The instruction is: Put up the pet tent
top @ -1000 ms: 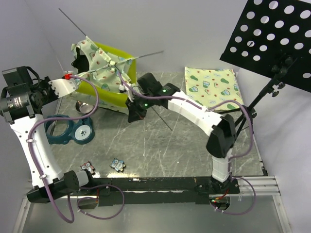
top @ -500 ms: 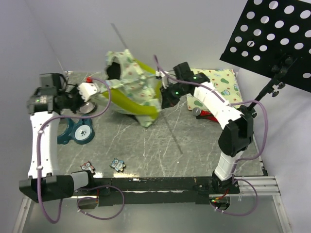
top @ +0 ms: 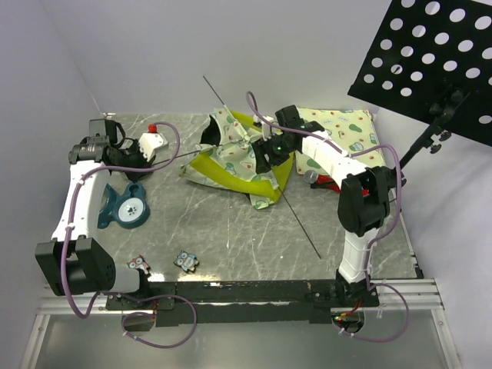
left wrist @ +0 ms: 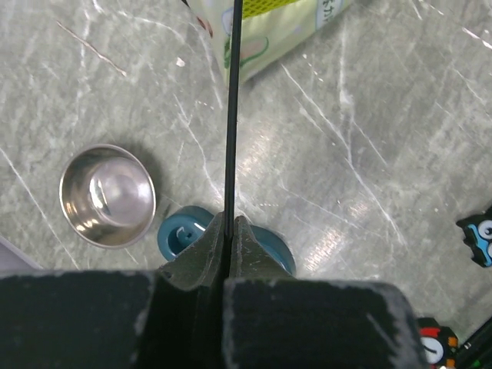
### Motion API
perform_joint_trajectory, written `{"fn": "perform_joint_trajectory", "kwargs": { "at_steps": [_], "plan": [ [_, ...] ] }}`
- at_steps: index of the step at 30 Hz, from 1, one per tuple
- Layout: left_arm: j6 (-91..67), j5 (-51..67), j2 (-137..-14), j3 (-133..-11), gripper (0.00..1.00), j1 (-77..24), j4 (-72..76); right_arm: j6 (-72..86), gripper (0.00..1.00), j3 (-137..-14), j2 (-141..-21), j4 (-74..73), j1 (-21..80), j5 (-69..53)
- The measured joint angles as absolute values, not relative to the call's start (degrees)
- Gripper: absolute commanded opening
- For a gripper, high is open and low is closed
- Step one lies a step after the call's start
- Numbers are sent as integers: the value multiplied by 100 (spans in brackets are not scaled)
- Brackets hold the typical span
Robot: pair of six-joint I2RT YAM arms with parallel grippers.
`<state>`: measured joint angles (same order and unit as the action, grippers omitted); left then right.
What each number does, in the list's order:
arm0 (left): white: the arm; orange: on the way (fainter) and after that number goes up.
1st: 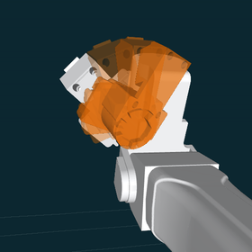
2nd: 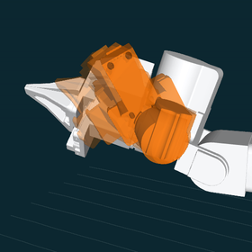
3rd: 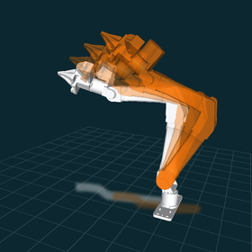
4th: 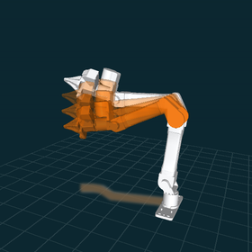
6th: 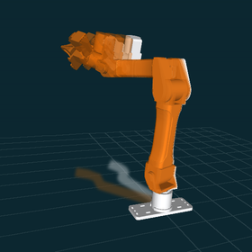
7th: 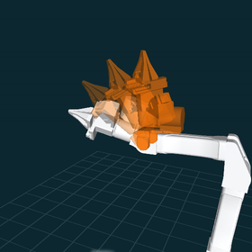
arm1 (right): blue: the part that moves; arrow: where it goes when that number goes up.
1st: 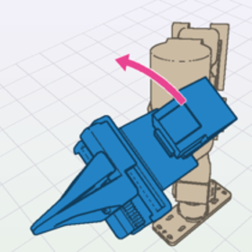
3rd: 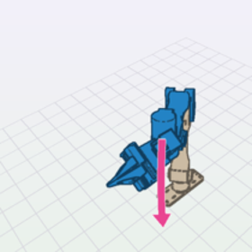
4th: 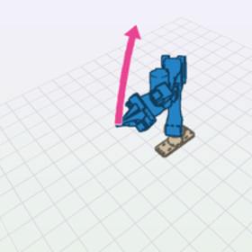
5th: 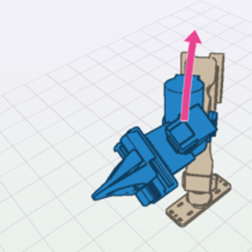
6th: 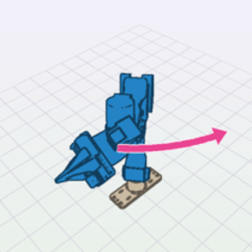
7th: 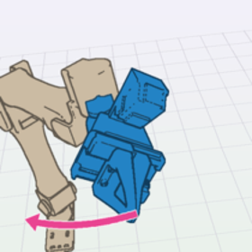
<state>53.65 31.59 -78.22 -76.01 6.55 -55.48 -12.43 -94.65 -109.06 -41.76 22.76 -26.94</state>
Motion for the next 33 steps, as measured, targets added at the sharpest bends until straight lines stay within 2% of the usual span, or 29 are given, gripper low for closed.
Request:
{"fn": "perform_joint_trajectory", "kwargs": {
  "at_steps": [5, 10, 12, 15, 19, 20, 21, 27, 28, 29, 30, 31, 33],
  "plan": [
    [5249, 3164, -7808, -7393, 1, 655, -5378, -1020, 71, -9288, -10965, -3922, 2147, -2333],
    [5085, 3212, -7808, -7220, 1, 652, -5262, -801, 72, -9443, -11218, -3649, 2150, -2620],
    [4976, 3286, -7811, -7168, 1, 648, -5225, -690, 66, -9605, -11489, -3551, 2150, -2989],
    [4801, 3433, -7824, -7159, 1, 607, -5144, -517, 45, -9695, -11863, -3470, 2150, -3529],
    [4519, 3605, -7828, -7159, 1, 532, -5004, -290, 27, -9754, -12184, -3461, 2150, -4097],
    [4473, 3629, -7832, -7159, 1, 515, -4987, -244, 17, -9754, -12197, -3459, 2150, -4182],
    [4436, 3645, -7839, -7161, 1, 497, -4971, -207, 2, -9751, -12191, -3448, 2150, -4283],
    [4228, 3830, -8014, -7175, 1, 279, -4689, -51, 0, -9636, -11579, -3454, 2147, -4362],
    [4187, 3868, -8036, -7181, 1, 237, -4615, -80, 7, -9579, -11362, -3494, 2143, -4292],
    [4141, 3905, -8044, -7192, 1, 200, -4558, -104, 33, -9529, -11196, -3531, 2137, -4241],
    [4099, 3938, -8049, -7201, 1, 156, -4473, -189, 51, -9470, -10943, -3614, 2128, -4167],
    [4077, 3970, -8049, -7205, 1, 121, -4397, -237, 65, -9452, -10805, -3708, 2117, -4119],
    [4036, 4005, -8066, -7227, 1, -5, -4283, -617, 79, -9572, -10584, -4117, 2078, -4038]
  ]
}}
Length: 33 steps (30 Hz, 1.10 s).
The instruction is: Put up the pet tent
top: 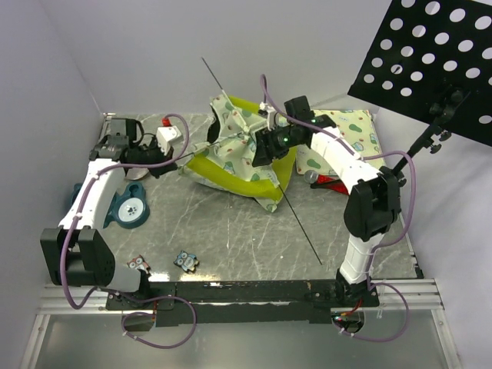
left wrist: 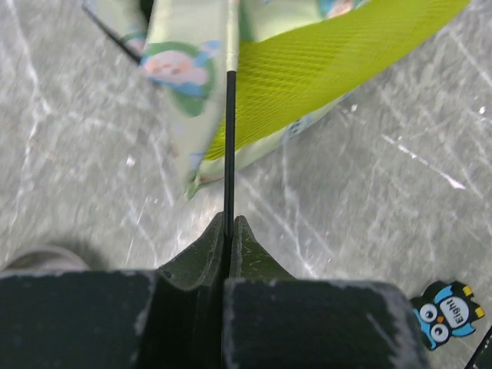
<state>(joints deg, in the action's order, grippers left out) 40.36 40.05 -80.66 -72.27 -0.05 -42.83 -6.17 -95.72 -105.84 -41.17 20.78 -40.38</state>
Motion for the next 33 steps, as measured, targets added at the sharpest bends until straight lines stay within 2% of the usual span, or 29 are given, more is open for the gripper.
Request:
{"fn": "perform_joint_trajectory", "kwargs": {
  "at_steps": [2, 6, 11, 17, 23, 25, 28, 33],
  "plan": [
    [3981, 4021, -8130, -7255, 1, -113, -4204, -956, 88, -9861, -10584, -4539, 2045, -3955],
    [3979, 3962, -8243, -7255, 1, -163, -4152, -1673, 98, -10455, -10617, -5214, 1970, -3765],
    [3981, 3994, -8246, -7255, 1, -150, -4119, -2316, 100, -11026, -10565, -5264, 1946, -4523],
    [3988, 4294, -8235, -7234, 1, -150, -4093, -2038, 93, -9598, -10033, -2388, 2327, -5588],
    [4115, 4464, -7999, -6901, 1, -150, -3946, -1785, 85, -9511, -10521, -427, 3218, -6001],
    [4139, 4517, -7870, -6766, 1, -150, -3935, -1791, 82, -9509, -10632, -86, 3382, -6062],
    [4163, 4543, -7767, -6740, 1, -156, -3927, -1898, 71, -9524, -10768, 158, 3524, -6200],
    [4244, 4619, -7734, -6740, 1, -158, -3920, -2279, 61, -9786, -11135, -3, 3695, -6337]
  ]
}}
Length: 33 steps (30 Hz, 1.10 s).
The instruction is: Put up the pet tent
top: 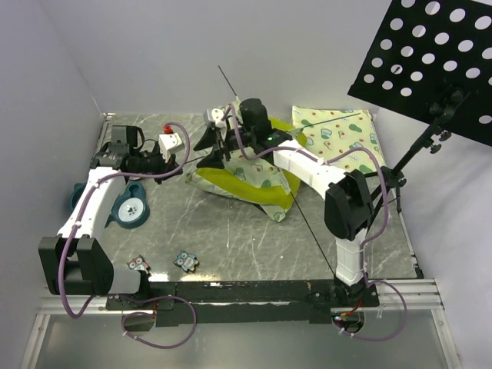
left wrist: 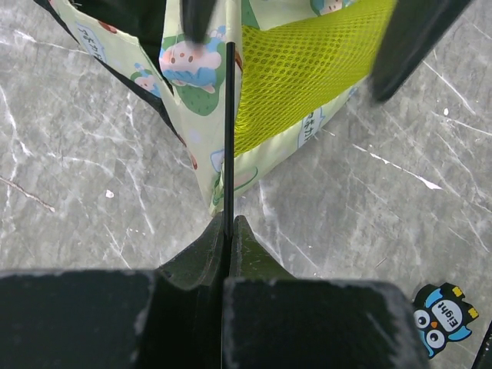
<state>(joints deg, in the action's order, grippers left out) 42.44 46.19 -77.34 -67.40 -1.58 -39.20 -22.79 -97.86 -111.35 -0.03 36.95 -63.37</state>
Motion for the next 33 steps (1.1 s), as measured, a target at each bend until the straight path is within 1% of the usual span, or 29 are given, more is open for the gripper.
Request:
{"fn": "perform_joint_trajectory", "kwargs": {
  "at_steps": [8, 15, 19, 21, 22, 23, 24, 25, 26, 27, 28, 29, 30, 31, 32, 33],
  "plan": [
    [4278, 4668, -7701, -6740, 1, -161, -3920, -2851, 47, -10405, -11758, -714, 3931, -6263],
    [4263, 4670, -7671, -6674, 1, -231, -3918, -2998, 44, -10438, -11828, -860, 4007, -6235],
    [4261, 4670, -7669, -6674, 1, -252, -3924, -3044, 38, -10438, -11837, -862, 4066, -6149],
    [4261, 4670, -7669, -6674, 1, -261, -3935, -3055, 31, -10444, -11845, -858, 4088, -6082],
    [4261, 4670, -7669, -6674, 1, -266, -3944, -3055, 23, -10453, -11850, -856, 4093, -6062],
    [4261, 4670, -7669, -6674, 1, -272, -3962, -3044, 13, -10462, -11856, -845, 4095, -6038],
    [4263, 4672, -7669, -6674, 3, -274, -3972, -3050, 0, -10468, -11856, -838, 4095, -6025],
    [4261, 4668, -7669, -6674, 15, -281, -3986, -3035, 0, -10473, -11856, -825, 4093, -6012],
    [4263, 4663, -7669, -6674, 34, -285, -3968, -3055, 0, -10475, -11856, -854, 4093, -6053],
    [4228, 4668, -7662, -6674, 49, -281, -3964, -3057, 0, -10475, -11856, -864, 4093, -6088],
    [4167, 4668, -7655, -6672, 63, -270, -3898, -3041, 0, -10475, -11856, -882, 4093, -6104],
    [4062, 4683, -7640, -6678, 71, -248, -3795, -3028, 0, -10475, -11856, -902, 4097, -6075],
    [3979, 4711, -7609, -6678, 82, -213, -3732, -3011, 0, -10475, -11856, -904, 4095, -6062],
    [3767, 4775, -7537, -6674, 97, -119, -3671, -2991, 0, -10473, -11856, -908, 4086, -6062],
    [3612, 4845, -7454, -6665, 100, 21, -3612, -2987, 0, -10473, -11856, -908, 4080, -6064],
    [3446, 4915, -7345, -6648, 100, 246, -3520, -2987, 0, -10473, -11854, -906, 4066, -6069]
  ]
}}
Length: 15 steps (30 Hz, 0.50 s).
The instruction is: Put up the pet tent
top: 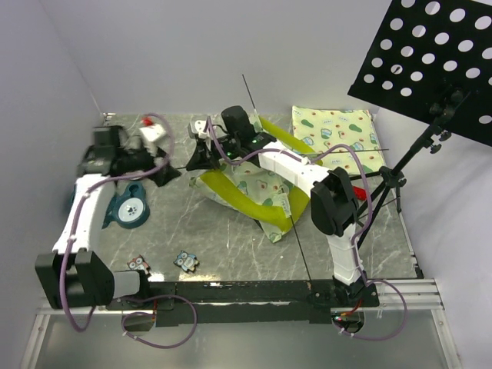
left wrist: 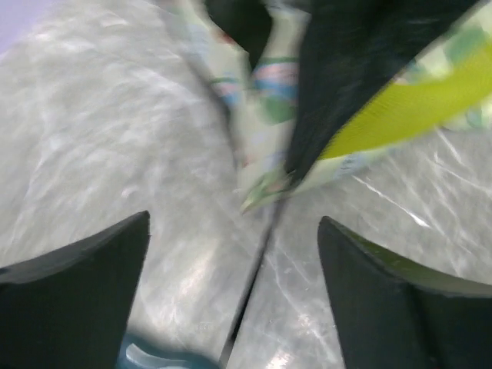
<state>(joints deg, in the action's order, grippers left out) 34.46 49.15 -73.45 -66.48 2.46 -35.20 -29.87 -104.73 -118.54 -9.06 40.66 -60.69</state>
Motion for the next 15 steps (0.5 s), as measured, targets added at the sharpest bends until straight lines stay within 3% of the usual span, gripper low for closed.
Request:
{"fn": "perform_joint_trajectory", "kwargs": {
  "at_steps": [6, 15],
  "plan": [
    [2261, 5253, -6534, -6060, 100, 2134, -2523, -2864, 0, -10475, -11843, -923, 3817, -6080],
    [1118, 6073, -6615, -4056, 99, 2150, -491, -2484, 0, -10827, -11793, -1020, 3610, -6213]
  ]
}}
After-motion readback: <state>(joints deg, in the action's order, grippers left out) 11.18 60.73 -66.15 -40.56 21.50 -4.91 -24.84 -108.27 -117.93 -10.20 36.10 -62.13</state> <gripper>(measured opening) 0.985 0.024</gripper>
